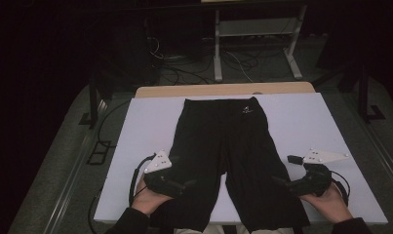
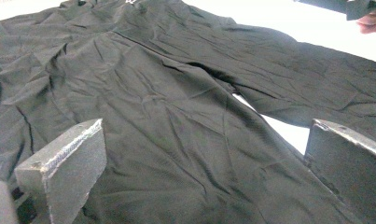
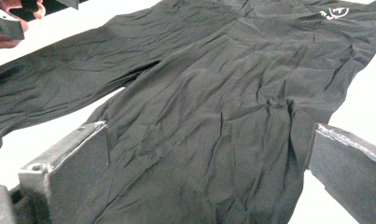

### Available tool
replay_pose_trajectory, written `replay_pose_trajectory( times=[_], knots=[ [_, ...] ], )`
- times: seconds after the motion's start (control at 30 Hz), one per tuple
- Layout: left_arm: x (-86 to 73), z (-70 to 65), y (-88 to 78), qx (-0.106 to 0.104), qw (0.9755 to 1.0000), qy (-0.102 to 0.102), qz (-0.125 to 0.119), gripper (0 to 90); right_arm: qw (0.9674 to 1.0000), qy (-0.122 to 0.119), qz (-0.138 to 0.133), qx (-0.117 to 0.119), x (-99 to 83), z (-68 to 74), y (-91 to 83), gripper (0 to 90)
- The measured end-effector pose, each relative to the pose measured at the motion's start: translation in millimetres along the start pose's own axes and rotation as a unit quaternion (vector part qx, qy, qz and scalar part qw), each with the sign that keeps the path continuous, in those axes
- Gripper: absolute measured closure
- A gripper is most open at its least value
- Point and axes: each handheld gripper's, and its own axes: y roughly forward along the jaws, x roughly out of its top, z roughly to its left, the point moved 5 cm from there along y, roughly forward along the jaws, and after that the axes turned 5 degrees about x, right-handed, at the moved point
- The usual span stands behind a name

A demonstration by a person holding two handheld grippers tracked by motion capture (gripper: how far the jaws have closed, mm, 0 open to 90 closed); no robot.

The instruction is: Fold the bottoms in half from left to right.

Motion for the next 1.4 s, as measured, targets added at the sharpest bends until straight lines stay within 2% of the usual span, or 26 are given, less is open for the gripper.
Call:
replay_pose_trajectory(
  times=[0.2, 0.7, 1.4],
  knots=[
    [0.0, -0.8, 0.7, -0.003, 1.0, 0.0, 0.001, 0.0, 1.0, 0.001, 0.002, 0.001, 3.9, 2.1, 1.9, 0.0],
    [0.1, -1.5, 0.4, -0.003, 1.0, 0.0, 0.001, 0.0, 0.9999, -0.005, 0.005, -0.016, 21.5, 2.6, 3.9, 0.0],
    [0.2, -2.0, 0.6, -0.004, 1.0, 0.0, 0.001, 0.0, 0.9993, -0.032, 0.007, -0.018, 61.1, 4.5, 15.8, 0.0]
  ],
)
